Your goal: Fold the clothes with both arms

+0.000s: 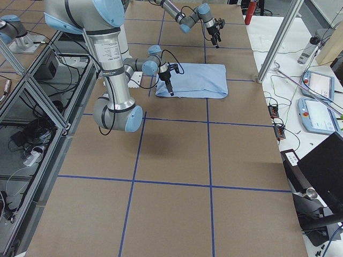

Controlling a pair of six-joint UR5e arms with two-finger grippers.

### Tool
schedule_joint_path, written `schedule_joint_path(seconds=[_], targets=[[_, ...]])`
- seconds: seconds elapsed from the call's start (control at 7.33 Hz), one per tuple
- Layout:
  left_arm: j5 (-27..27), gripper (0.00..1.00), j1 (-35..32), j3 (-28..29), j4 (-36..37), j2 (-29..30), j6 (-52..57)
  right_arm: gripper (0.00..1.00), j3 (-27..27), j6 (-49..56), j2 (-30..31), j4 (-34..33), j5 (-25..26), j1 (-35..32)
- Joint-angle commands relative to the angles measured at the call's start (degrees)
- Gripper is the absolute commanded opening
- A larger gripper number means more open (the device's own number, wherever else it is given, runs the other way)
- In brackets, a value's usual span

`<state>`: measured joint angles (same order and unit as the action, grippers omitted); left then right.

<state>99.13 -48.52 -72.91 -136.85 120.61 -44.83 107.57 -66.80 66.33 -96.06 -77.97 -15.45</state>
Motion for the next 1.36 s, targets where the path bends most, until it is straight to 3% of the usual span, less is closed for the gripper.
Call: schedule_joint_path(seconds=[0.0,0.41,0.68,0.95,1.23], targets=[[0.01,1.00,0.27,-0.04,0.00,-0.02,-0.25,1.00,0.26,0.00,-0.15,-3.67,0.01,-0.37],[0.01,1.00,0.36,-0.30,0.00,-0.02,-0.25,1.00,4.12,0.09,1.86,-10.71,-0.16,-1.43],[0.01,1.00,0.36,-0.48,0.00,-0.02,-0.25,1.00,5.36,-0.09,2.05,-10.47,-0.16,-1.34],[0.01,1.00,0.36,-0.65,0.00,-0.02,-0.34,1.00,3.88,-0.70,-3.20,-10.11,-0.08,-1.61],[0.01,1.00,0.36,-0.48,0.09,-0.11,-0.60,1.00,-1.72,-0.97,-6.12,-7.07,0.10,-1.43]])
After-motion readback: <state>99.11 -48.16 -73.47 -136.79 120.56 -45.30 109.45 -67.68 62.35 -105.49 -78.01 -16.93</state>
